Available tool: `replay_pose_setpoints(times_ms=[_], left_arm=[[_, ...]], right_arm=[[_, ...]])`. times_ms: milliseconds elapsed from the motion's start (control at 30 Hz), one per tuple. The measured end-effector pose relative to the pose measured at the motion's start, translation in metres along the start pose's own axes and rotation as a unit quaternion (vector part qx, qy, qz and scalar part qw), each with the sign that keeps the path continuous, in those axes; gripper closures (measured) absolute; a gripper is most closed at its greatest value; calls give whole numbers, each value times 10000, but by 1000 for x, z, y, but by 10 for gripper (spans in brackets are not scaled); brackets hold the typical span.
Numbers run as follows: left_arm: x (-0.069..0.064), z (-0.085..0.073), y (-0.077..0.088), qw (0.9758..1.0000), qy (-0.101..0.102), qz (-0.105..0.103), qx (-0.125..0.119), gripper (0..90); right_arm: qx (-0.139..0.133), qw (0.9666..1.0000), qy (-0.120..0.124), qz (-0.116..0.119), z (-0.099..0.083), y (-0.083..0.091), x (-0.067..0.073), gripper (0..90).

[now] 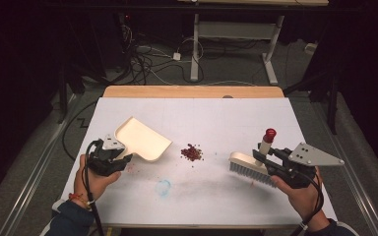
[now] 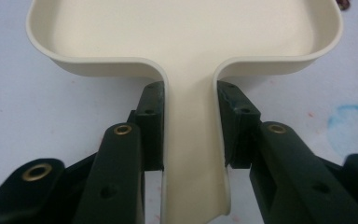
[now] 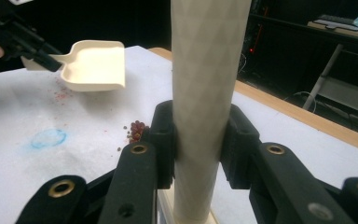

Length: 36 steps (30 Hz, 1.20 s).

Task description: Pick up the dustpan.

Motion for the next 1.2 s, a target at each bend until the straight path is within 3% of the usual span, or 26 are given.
replay_pose_setpoints(times_ms=[300,467,700,1067,1200], left_arm=[[-21,-19,7,9985,-369,-343,198,641],[-35,-28,7,9962,-598,-541,343,641],[-48,-30,3,9934,-750,-743,442,641],[-51,-30,-2,9945,-663,-711,390,641],[-55,-30,-5,9928,-828,-726,473,641]], right_arm=[[32,10000,3,-23,-2,-2,-2,703],[29,10000,-28,-27,-2,-3,-2,704],[31,10000,-29,-14,-2,-5,-3,703],[12,10000,-71,31,-2,-10,-5,704],[-19,10000,-45,50,-1,-10,-4,704]])
Point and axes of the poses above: each handheld gripper's, and its own axes: y roughly backward along the jaws, z roughly out of its top, x roughly to its left, the point moved 3 cm from there along -y, roughly forward along the jaws, and after that the axes turned 3 degrees about z, right-handed, at the moved point
